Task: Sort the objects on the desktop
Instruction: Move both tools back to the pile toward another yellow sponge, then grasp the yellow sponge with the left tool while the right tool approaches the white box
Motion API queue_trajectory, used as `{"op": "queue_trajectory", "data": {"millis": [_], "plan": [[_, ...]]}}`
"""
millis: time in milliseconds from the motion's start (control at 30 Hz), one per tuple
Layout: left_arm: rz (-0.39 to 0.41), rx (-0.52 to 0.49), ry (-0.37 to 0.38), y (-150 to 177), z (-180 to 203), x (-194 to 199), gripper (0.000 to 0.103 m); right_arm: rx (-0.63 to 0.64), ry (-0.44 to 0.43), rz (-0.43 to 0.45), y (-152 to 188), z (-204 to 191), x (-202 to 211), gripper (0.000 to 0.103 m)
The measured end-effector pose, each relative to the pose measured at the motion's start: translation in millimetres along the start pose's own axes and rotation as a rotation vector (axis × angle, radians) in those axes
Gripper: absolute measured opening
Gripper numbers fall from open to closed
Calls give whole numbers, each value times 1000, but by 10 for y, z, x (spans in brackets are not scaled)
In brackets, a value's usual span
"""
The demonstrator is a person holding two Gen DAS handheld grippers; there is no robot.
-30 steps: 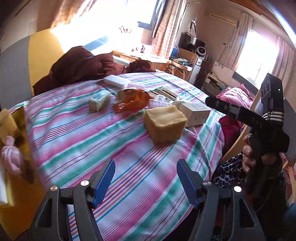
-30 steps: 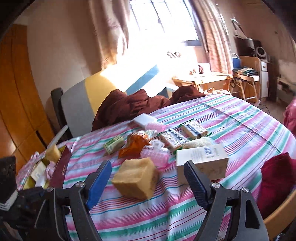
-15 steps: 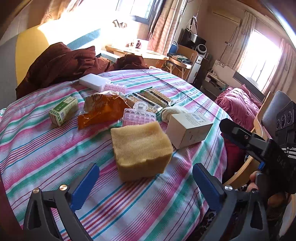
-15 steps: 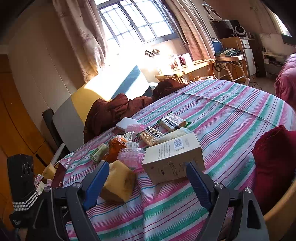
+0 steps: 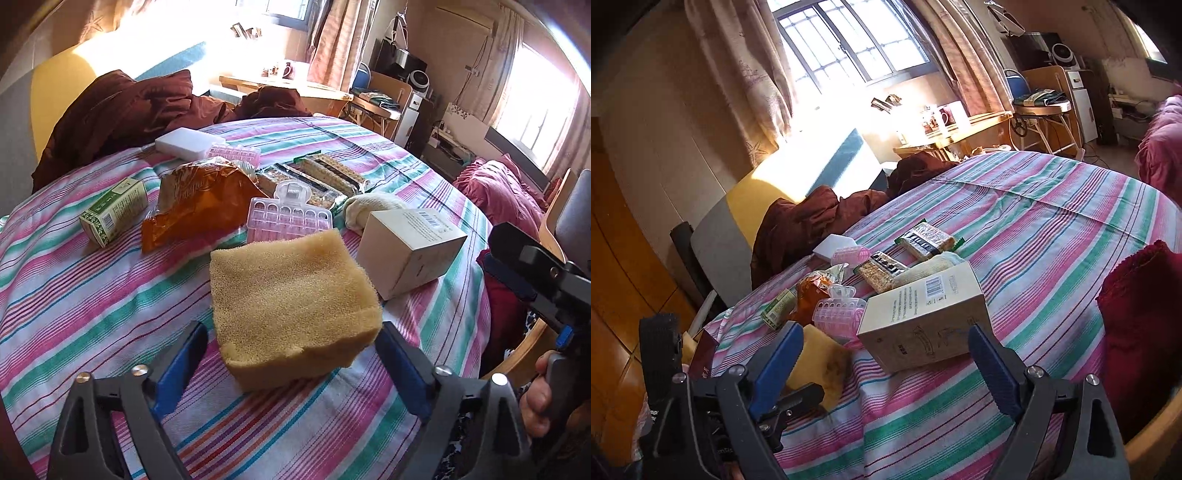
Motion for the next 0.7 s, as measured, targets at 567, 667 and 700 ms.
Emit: {"op": "queue_trajectory", "data": {"millis": [567, 667, 700], "plan": [[48, -7, 28, 269, -191, 580, 75, -106, -13, -81, -123, 82, -425, 99], [56, 2, 16, 346, -236, 714, 75, -99, -69, -116, -32, -42, -371, 99], [58, 4, 11, 372, -248, 755, 75, -93, -97, -131, 12, -100, -343, 99]]}}
Point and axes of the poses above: each gripper's, at about its wrist camera, not at the fingertips, and x roughly against the way its jaws point, z to its right, y to its underside, the point moved 4 cm from there along -x, roughly the way its jaws point, and after that the axes turned 14 degrees about y, right-handed, at the moved point
